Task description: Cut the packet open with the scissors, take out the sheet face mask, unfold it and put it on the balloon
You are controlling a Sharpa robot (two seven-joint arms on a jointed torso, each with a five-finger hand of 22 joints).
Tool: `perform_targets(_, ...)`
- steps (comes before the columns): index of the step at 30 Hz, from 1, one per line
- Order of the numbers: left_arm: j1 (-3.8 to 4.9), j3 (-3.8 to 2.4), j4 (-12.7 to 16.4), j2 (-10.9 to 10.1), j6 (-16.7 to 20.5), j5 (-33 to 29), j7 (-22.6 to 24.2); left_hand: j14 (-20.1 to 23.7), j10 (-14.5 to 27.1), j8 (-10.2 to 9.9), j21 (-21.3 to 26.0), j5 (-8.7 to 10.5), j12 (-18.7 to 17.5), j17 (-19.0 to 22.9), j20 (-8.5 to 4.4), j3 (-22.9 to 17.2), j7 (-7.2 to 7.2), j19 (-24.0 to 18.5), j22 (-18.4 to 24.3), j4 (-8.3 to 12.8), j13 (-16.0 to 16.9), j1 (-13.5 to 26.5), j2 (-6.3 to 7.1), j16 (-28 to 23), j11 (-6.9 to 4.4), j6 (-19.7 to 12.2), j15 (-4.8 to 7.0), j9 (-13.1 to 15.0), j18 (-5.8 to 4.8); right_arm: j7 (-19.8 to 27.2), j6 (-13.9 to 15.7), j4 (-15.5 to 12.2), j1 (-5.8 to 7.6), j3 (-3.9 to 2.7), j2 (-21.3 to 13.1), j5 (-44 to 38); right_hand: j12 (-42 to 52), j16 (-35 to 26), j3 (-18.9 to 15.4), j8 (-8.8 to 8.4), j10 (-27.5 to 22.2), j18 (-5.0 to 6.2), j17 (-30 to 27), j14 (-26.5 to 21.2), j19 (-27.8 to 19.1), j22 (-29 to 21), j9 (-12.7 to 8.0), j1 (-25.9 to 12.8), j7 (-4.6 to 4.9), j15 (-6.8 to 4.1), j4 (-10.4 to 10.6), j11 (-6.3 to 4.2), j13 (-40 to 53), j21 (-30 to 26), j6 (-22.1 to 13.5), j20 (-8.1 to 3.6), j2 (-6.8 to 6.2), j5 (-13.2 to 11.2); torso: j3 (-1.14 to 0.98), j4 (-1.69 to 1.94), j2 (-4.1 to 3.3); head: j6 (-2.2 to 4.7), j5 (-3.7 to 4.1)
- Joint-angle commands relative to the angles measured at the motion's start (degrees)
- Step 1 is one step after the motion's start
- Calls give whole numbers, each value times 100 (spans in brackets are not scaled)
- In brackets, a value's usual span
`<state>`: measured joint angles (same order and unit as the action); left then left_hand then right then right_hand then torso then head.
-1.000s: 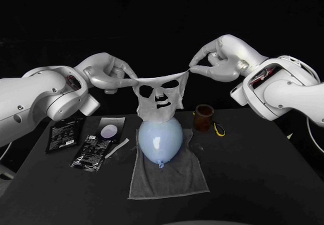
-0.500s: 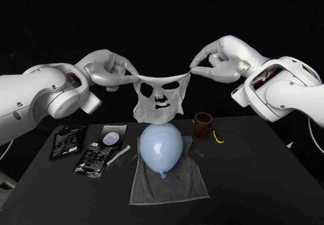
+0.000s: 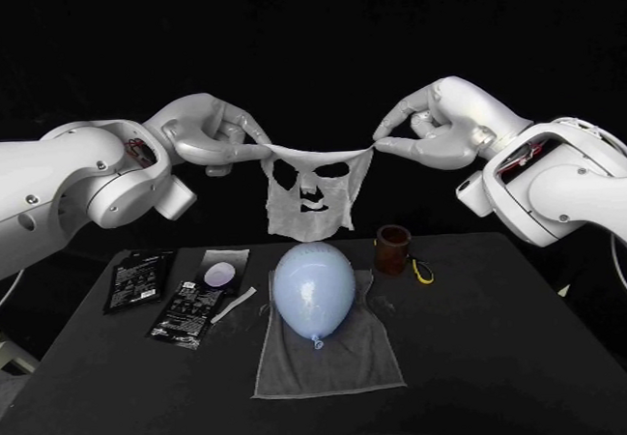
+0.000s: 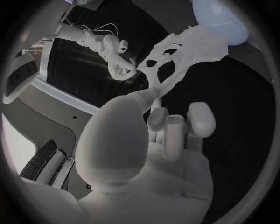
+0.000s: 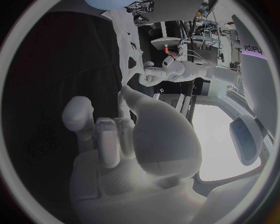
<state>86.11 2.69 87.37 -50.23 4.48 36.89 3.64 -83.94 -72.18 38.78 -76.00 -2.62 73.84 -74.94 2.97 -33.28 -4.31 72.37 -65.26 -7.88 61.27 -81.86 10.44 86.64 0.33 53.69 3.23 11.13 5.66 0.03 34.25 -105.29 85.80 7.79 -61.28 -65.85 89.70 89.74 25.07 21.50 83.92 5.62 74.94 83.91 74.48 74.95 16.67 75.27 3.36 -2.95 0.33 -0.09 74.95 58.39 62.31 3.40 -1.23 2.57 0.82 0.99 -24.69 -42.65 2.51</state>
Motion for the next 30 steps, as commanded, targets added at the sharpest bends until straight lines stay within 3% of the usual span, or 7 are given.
perform_targets(1, -5, 21, 65, -40, -178, -107, -34, -303, -20, 39, -24, -18, 29, -598, 7, -27, -18, 25, 0, 5, -7, 26, -8, 21, 1, 25, -28, 369, 5, -1, -57, -77, -10, 29, -59, -27, 30, 26, 6, 81, 608, 64, 1506, 609, 8, 664, 250, 36, 4, -29, 13, -33, 1505, -29, 26, -16, -2, 19, 11, 9, 73, -29, -9)
perform_targets(6, -95, 124, 142, -124, -221, -141, -64, -301, -20, 39, -27, -18, 28, -591, 7, -27, -18, 29, -5, 6, -8, 28, -7, 19, 1, 25, -28, 368, 4, -10, -86, -191, -93, 114, -126, 0, 30, 26, 7, 85, 608, 62, 1506, 609, 12, 666, 253, 37, 6, -28, 17, -32, 1505, -20, 24, -16, -3, 20, 19, 14, 127, -99, -13)
perform_targets(8, -165, 149, 180, -157, -238, -148, -73, -301, -20, 39, -27, -18, 28, -591, 7, -27, -18, 29, -5, 6, -8, 28, -7, 19, 1, 25, -28, 368, 4, -12, -90, -225, -137, 135, -147, 3, 30, 26, 7, 85, 608, 62, 1506, 609, 12, 666, 253, 37, 6, -28, 17, -32, 1505, -20, 24, -16, -3, 20, 23, 20, 143, -145, -20)
perform_targets(14, -317, 201, 292, -254, -340, -166, -36, -299, -21, 39, -21, -18, 28, -585, 7, -27, -18, 21, 6, 6, -8, 30, -7, 17, 1, 25, -28, 368, 6, -18, -98, -339, -231, 182, -213, 8, 30, 26, 7, 85, 608, 62, 1506, 609, 12, 666, 253, 37, 6, -28, 17, -32, 1505, -20, 24, -16, -3, 20, 34, 27, 151, -197, 12)
perform_targets(22, -426, 293, 528, -446, -453, -192, 22, -298, -21, 39, -19, -17, 28, -584, 7, -26, -18, 19, 9, 6, -7, 31, -5, 16, 1, 25, -28, 368, 7, -18, -93, -576, -483, 219, -351, 11, 30, 26, 8, 92, 608, 67, 1506, 609, -1, 659, 259, 37, 8, -26, 23, -29, 1505, -48, 18, -15, -4, 20, 15, 13, 87, -262, -27)
perform_targets(30, -584, 350, 775, -653, -498, -189, 3, -299, -28, 40, -26, -17, 33, -587, 7, -26, -17, 28, -4, 8, 3, 34, -1, 17, 1, 26, -28, 368, 4, -34, -80, -806, -703, 245, -511, 9, 30, 26, 8, 92, 608, 67, 1506, 609, -1, 659, 259, 37, 8, -26, 23, -29, 1505, -48, 18, -15, -4, 20, 20, 5, 37, -287, -23)
